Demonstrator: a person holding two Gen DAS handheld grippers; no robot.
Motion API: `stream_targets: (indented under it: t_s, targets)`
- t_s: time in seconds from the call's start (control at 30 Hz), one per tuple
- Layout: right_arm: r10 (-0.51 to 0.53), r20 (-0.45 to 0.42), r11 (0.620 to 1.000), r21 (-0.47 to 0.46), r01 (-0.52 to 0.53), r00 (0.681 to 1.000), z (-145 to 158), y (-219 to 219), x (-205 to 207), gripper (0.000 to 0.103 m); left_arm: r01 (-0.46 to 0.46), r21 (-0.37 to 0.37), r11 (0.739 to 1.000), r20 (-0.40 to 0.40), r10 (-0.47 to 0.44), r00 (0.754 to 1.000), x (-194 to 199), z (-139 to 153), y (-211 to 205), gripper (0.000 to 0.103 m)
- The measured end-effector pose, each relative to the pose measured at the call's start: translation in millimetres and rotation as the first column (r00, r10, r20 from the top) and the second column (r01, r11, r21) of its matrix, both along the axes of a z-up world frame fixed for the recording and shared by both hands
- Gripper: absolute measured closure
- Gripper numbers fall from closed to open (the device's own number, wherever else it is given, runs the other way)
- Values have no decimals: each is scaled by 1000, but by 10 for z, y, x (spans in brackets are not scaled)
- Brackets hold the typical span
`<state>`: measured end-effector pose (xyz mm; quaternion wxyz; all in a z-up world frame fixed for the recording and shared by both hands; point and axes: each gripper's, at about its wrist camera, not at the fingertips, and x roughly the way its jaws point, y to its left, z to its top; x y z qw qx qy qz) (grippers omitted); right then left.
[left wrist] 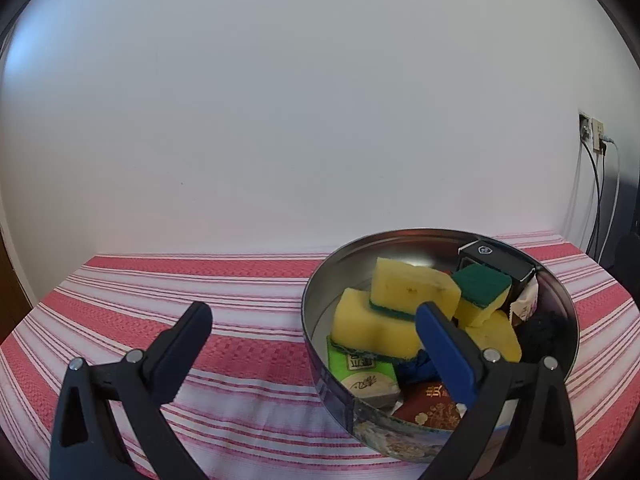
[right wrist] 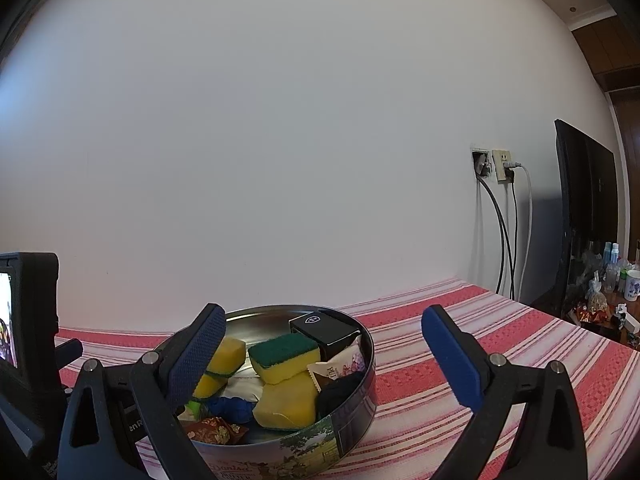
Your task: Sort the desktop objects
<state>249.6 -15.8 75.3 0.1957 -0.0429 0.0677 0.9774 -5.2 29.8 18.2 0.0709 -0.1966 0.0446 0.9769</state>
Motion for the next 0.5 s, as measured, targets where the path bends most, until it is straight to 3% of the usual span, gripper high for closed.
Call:
stream_targets:
  t_s: [0.5]
  targets:
    - [-40, -12, 999, 14, 40, 999, -9, 86, 40, 3, 23, 26, 999, 12, -23, 1000, -15, -3, -5, 0]
